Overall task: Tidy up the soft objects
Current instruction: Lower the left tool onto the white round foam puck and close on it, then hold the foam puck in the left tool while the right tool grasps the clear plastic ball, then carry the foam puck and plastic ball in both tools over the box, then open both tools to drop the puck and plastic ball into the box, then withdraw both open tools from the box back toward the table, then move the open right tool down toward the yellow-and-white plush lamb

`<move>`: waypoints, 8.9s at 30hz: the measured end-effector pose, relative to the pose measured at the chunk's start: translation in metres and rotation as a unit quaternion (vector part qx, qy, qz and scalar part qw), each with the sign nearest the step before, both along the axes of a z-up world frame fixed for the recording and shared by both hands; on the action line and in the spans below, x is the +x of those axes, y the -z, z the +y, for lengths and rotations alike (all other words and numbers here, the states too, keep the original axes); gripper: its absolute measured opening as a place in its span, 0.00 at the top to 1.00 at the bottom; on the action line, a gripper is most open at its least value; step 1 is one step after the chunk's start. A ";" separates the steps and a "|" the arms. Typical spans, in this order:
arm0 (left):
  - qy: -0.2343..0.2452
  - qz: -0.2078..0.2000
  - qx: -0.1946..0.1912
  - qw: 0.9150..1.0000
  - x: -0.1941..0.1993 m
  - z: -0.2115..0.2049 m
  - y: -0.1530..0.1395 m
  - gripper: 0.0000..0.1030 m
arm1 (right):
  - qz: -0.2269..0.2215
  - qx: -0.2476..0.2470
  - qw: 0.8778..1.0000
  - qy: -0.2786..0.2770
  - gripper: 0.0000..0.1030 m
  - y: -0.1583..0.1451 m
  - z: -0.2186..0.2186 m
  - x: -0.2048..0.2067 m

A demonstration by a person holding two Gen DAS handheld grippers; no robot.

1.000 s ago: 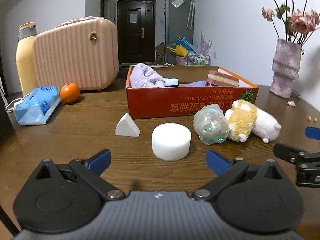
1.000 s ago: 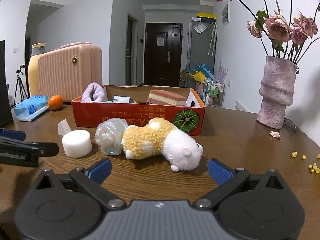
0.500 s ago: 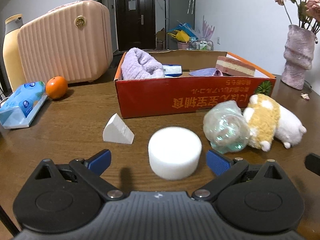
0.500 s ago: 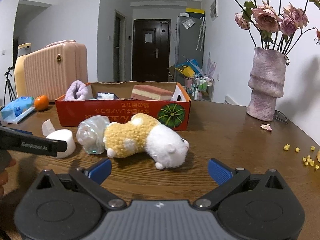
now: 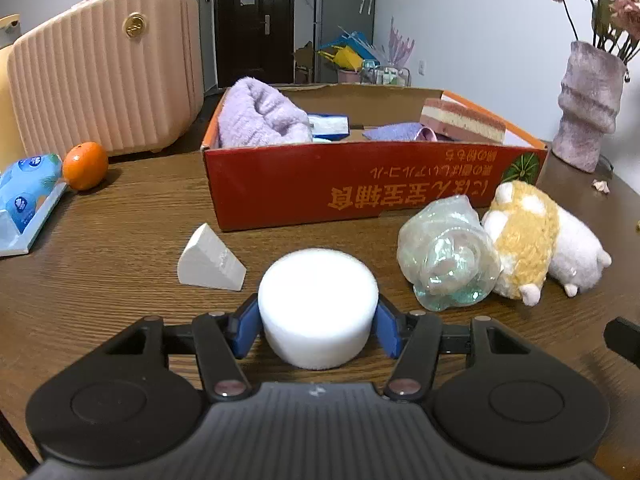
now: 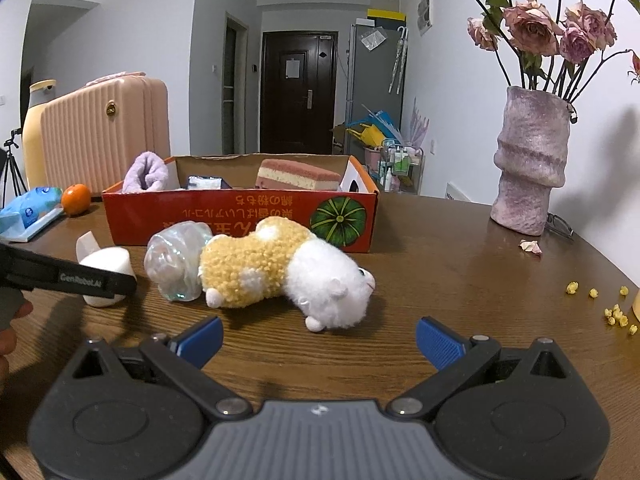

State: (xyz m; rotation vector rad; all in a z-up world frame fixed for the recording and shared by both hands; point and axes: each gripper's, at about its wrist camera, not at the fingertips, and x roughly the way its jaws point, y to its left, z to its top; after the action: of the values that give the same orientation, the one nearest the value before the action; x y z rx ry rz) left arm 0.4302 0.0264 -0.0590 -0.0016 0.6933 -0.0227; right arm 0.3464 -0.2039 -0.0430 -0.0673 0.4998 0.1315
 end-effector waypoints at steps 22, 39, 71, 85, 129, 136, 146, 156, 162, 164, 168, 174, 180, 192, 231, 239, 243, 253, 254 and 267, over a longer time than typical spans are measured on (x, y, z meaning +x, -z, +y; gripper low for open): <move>-0.035 -0.070 0.000 0.997 -0.044 0.022 -0.024 0.43 | -0.029 0.011 0.999 -0.033 0.00 -0.005 0.015 -0.003; -0.065 -0.092 -0.017 0.994 -0.070 0.061 -0.035 0.43 | -0.058 -0.024 0.993 -0.096 0.00 -0.006 0.104 0.019; -0.094 -0.091 -0.003 0.991 -0.065 0.139 -0.034 0.43 | 0.040 -0.051 0.993 -0.096 0.68 0.015 0.152 0.087; -0.104 -0.102 0.012 0.989 -0.063 0.134 -0.034 0.43 | -0.026 -0.026 0.994 -0.100 0.68 -0.004 0.142 0.068; -0.101 -0.178 -0.065 0.977 0.041 0.012 -0.079 0.42 | -0.098 0.087 0.989 -0.062 0.68 -0.060 0.069 0.138; -0.100 -0.179 -0.067 0.976 0.062 0.004 -0.079 0.42 | -0.096 0.089 0.990 -0.055 0.68 -0.060 0.070 0.160; -0.110 -0.185 -0.070 0.974 0.096 -0.004 -0.079 0.42 | -0.084 0.092 0.992 -0.035 0.68 -0.058 0.071 0.193; -0.123 -0.175 -0.064 0.975 0.129 0.000 -0.074 0.42 | -0.060 0.079 0.995 -0.020 0.68 -0.051 0.079 0.222; -0.125 -0.159 -0.072 0.977 0.146 0.004 -0.068 0.43 | -0.041 0.072 0.997 -0.010 0.68 -0.047 0.084 0.238; -0.125 -0.157 -0.068 0.977 0.151 0.004 -0.067 0.43 | -0.039 0.069 0.997 -0.008 0.68 -0.046 0.085 0.242; -0.122 -0.154 -0.062 0.979 0.156 0.003 -0.064 0.41 | -0.030 0.067 0.997 -0.006 0.66 -0.042 0.083 0.246; -0.135 -0.145 -0.060 0.978 0.159 0.006 -0.061 0.19 | -0.033 0.068 0.997 0.009 0.52 -0.043 0.081 0.246; -0.161 -0.149 -0.081 0.972 0.157 0.021 -0.061 0.00 | -0.031 0.072 0.996 0.033 0.10 -0.040 0.076 0.247; -0.152 -0.150 -0.092 0.973 0.154 0.022 -0.062 0.00 | -0.029 0.069 0.996 0.041 0.00 -0.041 0.070 0.243; -0.100 -0.151 -0.065 0.981 0.032 -0.003 -0.066 0.00 | -0.067 -0.012 0.998 -0.013 0.00 -0.031 0.019 0.101; -0.084 -0.134 -0.057 0.986 0.005 -0.008 -0.059 0.00 | -0.054 -0.012 0.998 -0.023 0.00 -0.023 0.004 0.069; -0.074 -0.129 -0.054 0.987 -0.010 -0.009 -0.055 0.00 | -0.049 -0.013 0.998 -0.026 0.00 -0.020 -0.002 0.054; -0.056 -0.121 -0.053 0.990 -0.049 -0.010 -0.048 0.00 | -0.057 -0.023 0.997 -0.039 0.00 -0.017 -0.012 0.015; -0.055 -0.119 -0.052 0.990 -0.053 -0.010 -0.047 0.00 | -0.056 -0.022 0.997 -0.040 0.00 -0.017 -0.013 0.012; -0.041 -0.112 -0.031 0.992 -0.086 -0.013 -0.039 0.00 | -0.050 0.010 0.997 -0.058 0.00 -0.017 -0.025 -0.004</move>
State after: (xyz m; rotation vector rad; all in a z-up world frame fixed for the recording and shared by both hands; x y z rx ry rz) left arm 0.3444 0.0130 -0.0197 -0.0865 0.4671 0.0330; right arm 0.3421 -0.2291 -0.0256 -0.0832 0.3947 0.2464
